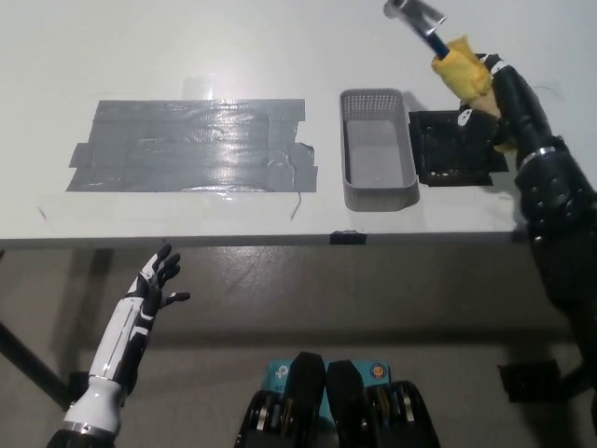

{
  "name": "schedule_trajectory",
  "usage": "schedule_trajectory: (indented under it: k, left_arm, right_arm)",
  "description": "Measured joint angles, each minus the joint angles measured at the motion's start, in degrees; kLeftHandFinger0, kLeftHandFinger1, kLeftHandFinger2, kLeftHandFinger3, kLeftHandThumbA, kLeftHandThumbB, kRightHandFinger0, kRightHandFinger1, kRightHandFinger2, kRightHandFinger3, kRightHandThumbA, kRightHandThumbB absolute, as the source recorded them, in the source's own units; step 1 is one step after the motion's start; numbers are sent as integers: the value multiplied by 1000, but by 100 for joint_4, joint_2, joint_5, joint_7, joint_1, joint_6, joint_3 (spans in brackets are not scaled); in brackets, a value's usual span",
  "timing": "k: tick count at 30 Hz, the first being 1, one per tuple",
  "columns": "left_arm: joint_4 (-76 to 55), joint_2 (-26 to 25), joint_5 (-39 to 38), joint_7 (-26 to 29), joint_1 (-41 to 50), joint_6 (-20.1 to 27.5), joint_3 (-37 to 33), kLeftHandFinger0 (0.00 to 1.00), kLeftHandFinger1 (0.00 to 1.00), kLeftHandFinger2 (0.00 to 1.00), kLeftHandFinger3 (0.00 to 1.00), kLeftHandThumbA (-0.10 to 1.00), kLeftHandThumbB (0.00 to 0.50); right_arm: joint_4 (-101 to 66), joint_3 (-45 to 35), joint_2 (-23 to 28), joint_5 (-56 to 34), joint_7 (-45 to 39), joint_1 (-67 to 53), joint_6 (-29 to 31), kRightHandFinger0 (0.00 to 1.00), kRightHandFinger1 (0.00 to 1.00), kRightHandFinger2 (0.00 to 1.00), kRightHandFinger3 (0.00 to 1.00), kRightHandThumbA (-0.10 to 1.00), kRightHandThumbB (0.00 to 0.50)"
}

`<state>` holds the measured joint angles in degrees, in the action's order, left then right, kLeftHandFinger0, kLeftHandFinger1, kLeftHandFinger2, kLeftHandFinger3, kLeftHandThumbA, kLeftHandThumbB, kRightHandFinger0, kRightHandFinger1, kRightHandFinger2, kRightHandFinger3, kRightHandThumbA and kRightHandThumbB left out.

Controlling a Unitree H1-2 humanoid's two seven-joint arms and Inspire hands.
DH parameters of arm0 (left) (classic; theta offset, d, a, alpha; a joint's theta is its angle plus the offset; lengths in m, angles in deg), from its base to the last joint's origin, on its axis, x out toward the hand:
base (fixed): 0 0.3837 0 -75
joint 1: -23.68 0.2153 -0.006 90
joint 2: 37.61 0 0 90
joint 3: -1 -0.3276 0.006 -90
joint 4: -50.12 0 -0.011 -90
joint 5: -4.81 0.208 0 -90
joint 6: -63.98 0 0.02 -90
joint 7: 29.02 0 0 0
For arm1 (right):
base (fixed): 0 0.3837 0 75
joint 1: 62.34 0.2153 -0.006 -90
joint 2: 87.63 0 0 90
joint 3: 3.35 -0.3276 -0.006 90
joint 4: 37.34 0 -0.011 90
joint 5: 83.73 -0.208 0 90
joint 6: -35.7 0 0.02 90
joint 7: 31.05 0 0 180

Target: The robot picks the hammer with right hand and hits the black area on the desk and places it back.

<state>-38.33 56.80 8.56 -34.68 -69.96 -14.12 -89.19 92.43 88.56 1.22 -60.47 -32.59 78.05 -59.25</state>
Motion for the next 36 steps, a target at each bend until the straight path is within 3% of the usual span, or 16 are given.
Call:
schedule_trajectory:
  k: [1,3,5,8,9,11,13,14,16,20,26,36]
  left_arm:
    - [0,0,0,0,-2,-1,0,790,961,1000,1000,1000,80]
    - [0,0,0,0,-6,-3,0,788,959,1000,1000,1000,77]
    - [0,0,1,0,-11,-4,0,779,952,1000,1000,1000,74]
    - [0,0,1,0,-20,-4,0,763,939,1000,1000,1000,66]
    - [0,0,3,0,-22,-4,-1,757,937,1000,1000,1000,70]
    - [0,0,4,0,-25,-4,0,752,929,1000,1000,1000,57]
    - [0,-1,4,0,-33,-4,0,746,921,1000,1000,1000,44]
    - [0,-2,4,0,-41,-4,0,747,918,1000,1000,1000,36]
    - [0,-17,8,-3,-63,-4,-4,765,929,1000,1000,1000,41]
    - [0,-106,8,-30,-103,-2,-11,743,895,1000,1000,1000,43]
    - [0,-159,25,-34,-106,1,-30,725,866,1000,1000,1000,25]
    - [0,-162,27,-34,-109,0,-57,727,837,978,1000,1000,11]
  right_arm:
    - [0,-46,31,-90,-145,10,-79,36,528,821,850,-100,156]
    - [0,-114,93,-274,-424,39,-253,13,514,833,877,-100,169]
    - [2,-145,182,-426,-701,115,-433,0,509,816,943,-100,151]
    - [55,-114,375,-553,-1091,265,-625,21,542,832,943,-100,177]
    - [84,-90,448,-576,-1217,321,-678,95,621,878,933,-100,184]
    - [165,17,640,-607,-1481,445,-752,97,631,921,1000,-100,158]
    - [224,163,831,-610,-1748,536,-825,54,589,904,1000,-100,133]
    - [254,253,942,-611,-1890,589,-851,13,531,831,1000,-100,131]
    - [260,409,1159,-612,-2155,664,-908,1,502,840,1000,-100,123]
    - [219,612,1606,-646,-2679,841,-1032,93,588,924,1000,-100,135]
    - [45,875,2071,-647,-3150,1010,-1077,52,594,934,1000,-100,113]
    - [-128,1470,2150,-492,-3494,961,-1114,114,615,964,1000,-100,102]
